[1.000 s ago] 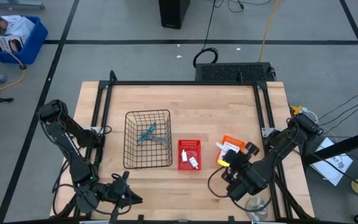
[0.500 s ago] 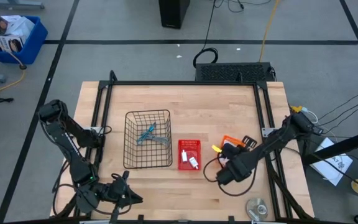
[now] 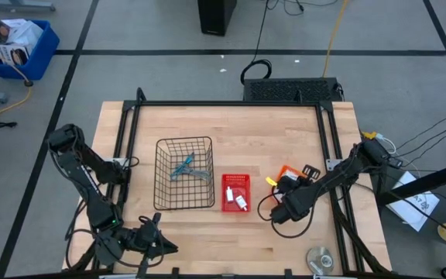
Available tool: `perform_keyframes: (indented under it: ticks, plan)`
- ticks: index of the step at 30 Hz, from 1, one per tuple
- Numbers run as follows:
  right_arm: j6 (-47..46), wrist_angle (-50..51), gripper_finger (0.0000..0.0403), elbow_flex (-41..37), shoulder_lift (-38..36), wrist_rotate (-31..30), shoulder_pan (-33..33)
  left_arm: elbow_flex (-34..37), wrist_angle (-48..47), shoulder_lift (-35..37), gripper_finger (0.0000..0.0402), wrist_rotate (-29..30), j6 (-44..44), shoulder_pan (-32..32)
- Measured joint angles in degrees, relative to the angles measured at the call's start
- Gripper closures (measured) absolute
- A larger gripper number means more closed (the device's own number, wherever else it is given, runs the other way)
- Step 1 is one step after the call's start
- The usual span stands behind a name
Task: Pick and place items into bin
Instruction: Put the white card reader box into the orange bin
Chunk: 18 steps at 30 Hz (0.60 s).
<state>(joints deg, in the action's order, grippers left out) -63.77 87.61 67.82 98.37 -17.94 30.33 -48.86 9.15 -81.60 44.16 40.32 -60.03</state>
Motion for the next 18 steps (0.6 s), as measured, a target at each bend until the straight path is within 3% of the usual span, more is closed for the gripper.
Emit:
perform_keyframes:
  ticks: [8, 13, 18]
  plan:
    - [1.5, -9.4, 0.0332, -0.6, -0.1, 1.3, -0.4, 0.0, 0.0, 0.0, 0.0369, 0.0, -0.1, 0.0]
    - [1.9, -9.6, 0.0276, -0.6, -0.1, 1.9, -0.3, 0.0, 0.0, 0.0, 0.0369, 0.0, 0.1, 0.0]
    - [3.1, -11.4, 0.0211, -0.6, 0.0, 7.2, -0.3, 0.0, 0.0, 0.0, 0.0369, 0.0, 0.1, 0.0]
